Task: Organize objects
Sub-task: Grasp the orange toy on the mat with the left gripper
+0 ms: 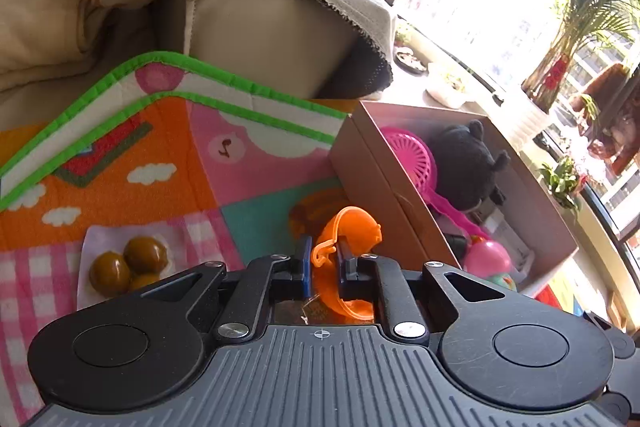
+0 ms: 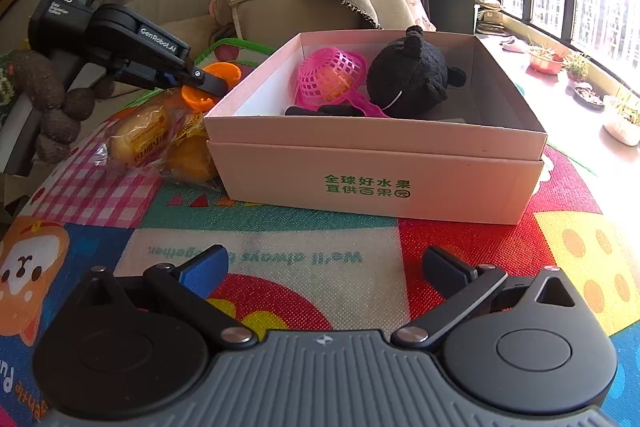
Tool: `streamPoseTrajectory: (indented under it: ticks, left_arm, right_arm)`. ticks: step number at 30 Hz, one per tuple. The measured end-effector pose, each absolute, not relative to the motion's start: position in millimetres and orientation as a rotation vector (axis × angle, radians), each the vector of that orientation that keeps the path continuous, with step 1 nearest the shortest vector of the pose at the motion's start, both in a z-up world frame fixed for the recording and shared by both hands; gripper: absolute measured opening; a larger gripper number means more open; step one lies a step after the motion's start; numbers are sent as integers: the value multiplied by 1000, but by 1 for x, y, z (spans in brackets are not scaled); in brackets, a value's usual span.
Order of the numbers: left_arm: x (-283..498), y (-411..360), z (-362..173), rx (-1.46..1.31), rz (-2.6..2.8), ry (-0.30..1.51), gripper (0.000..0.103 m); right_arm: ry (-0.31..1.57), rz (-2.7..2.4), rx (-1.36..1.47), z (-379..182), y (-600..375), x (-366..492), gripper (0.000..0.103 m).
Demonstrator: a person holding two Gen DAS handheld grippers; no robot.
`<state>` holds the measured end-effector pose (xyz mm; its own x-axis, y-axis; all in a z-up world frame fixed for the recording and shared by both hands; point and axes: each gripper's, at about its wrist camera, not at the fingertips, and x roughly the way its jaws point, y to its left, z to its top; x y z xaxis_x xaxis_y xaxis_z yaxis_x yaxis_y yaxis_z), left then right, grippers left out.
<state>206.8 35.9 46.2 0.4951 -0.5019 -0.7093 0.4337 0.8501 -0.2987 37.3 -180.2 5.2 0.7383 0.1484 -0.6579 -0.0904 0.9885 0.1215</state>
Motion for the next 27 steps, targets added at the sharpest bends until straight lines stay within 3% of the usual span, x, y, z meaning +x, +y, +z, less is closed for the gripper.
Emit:
streamPoseTrajectory:
  ticks: [12, 17, 27]
  left_arm:
    - [26, 93, 49, -188, -527, 787, 14]
    - [11, 95, 23, -184, -478, 863, 15]
    - [-5, 80, 23, -101, -477, 798, 15]
  right_arm:
    - [739, 100, 64, 4, -179, 38, 103]
    - [754, 93, 36, 3, -175, 39, 103]
    - [767, 205, 9, 15, -148, 36, 103]
